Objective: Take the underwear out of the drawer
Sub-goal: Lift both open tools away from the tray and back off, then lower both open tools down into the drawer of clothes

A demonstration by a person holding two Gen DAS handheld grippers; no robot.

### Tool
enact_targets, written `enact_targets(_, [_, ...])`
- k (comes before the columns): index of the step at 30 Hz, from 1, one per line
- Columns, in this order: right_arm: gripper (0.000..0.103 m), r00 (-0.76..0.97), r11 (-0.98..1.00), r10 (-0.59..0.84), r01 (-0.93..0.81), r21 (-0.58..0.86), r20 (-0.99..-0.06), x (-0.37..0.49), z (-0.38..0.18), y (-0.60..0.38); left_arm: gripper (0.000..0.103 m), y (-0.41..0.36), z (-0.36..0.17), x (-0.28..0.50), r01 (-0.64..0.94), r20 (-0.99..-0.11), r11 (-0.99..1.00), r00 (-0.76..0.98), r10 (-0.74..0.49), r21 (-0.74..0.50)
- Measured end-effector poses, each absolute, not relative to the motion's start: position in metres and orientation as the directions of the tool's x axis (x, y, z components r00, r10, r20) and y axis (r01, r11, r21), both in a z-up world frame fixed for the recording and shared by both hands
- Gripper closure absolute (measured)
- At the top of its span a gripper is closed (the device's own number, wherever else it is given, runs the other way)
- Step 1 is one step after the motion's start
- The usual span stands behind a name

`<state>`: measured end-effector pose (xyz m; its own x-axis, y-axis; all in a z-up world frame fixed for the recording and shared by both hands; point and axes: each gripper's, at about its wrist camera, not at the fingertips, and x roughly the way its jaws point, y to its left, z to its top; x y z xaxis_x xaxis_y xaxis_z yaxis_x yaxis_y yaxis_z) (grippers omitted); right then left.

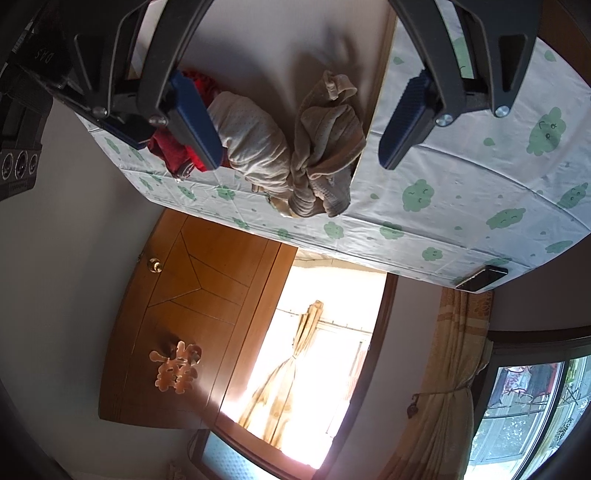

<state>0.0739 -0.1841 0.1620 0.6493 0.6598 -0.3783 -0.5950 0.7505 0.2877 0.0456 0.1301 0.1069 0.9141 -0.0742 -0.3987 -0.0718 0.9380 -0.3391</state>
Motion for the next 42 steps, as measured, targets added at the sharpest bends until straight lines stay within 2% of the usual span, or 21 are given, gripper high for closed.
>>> enact_targets(9, [0.021, 0.591, 0.697, 0.704, -0.682, 0.223, -0.393, 0.011, 0.162, -0.210, 0.015, 0.120, 0.094, 0.002, -0.016, -0.408, 0.943, 0.904, -0.128, -0.332])
enact_targets(21, [0.021, 0.535, 0.640, 0.737, -0.748, 0.173, -0.412, -0.051, 0.142, -0.232, 0.015, 0.101, 0.074, -0.039, 0.020, -0.435, 0.962, 0.889, -0.142, -0.273])
enact_targets(32, [0.021, 0.561, 0.677, 0.708, -0.712, 0.187, -0.430, -0.076, 0.115, -0.270, 0.015, 0.090, 0.049, -0.066, 0.032, -0.490, 0.974, 0.860, -0.140, -0.223])
enact_targets(42, [0.021, 0.555, 0.714, 0.668, -0.666, 0.217, -0.495, -0.077, 0.080, -0.291, 0.015, 0.092, 0.022, -0.084, 0.030, -0.559, 0.980, 0.818, -0.137, -0.197])
